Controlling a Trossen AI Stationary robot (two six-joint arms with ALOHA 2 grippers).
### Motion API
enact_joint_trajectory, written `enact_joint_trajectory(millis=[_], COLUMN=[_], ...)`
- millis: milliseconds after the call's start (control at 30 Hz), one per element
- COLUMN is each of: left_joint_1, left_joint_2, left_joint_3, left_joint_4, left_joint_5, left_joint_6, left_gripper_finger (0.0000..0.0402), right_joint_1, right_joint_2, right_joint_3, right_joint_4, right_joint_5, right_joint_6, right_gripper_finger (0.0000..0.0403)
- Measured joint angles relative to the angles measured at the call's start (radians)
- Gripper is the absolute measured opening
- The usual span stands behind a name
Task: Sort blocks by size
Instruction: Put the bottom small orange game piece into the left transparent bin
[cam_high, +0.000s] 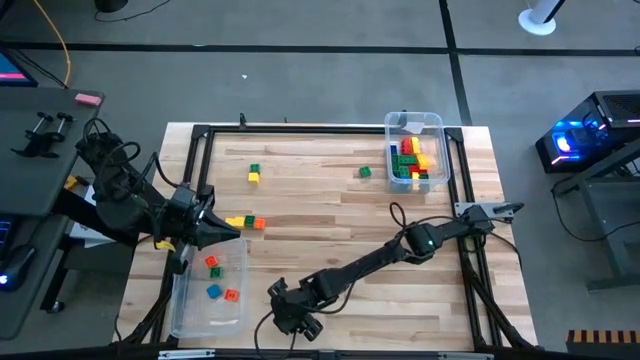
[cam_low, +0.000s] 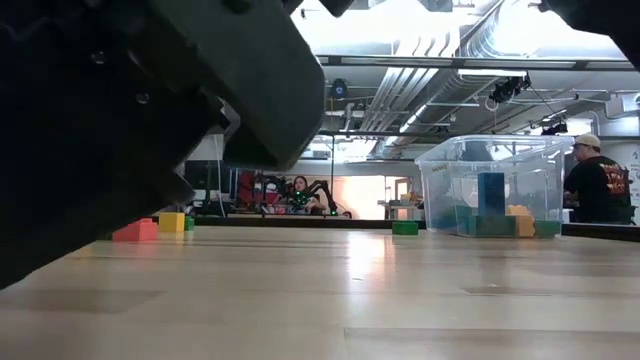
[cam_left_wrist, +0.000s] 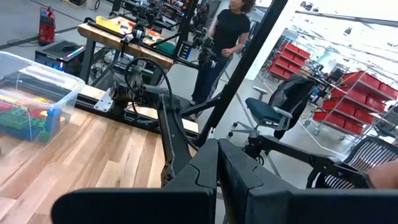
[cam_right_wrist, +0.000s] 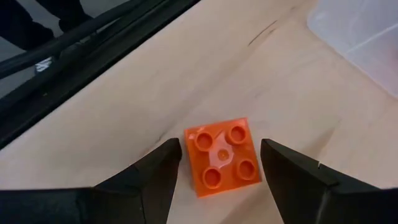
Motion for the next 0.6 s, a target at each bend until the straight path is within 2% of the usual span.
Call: enact_joint_trajectory(millis=[133,267,433,600], left_joint_1=[0.000,0.000,0.000,0.000], left_joint_2=[0.000,0.000,0.000,-0.004], left_joint_3=[0.000,0.000,0.000,0.000], left_joint_4=[0.000,0.001,0.002,0.000], left_joint_5=[0.000,-0.016,-0.086,-0.153], left_joint_6=[0.001,0.021,0.059,0.108], left_gripper_finger=[0.0000,0.0000,0.0000,0.0000], right_joint_1=[-0.001,-0.007,-0.047,-0.100], right_joint_2=[0.009,0.008,-0.019,-0.159], right_joint_3=[0.002,0.018,0.051,0.042], right_joint_4=[-0.004,-0.028,-0.107,-0.188], right_joint_5=[-0.009,-0.006,0.008,0.128], right_joint_6=[0.032,0.104,0.193,0.184], right_gripper_finger=[0.0207,0.0133,0.0136,0.0136])
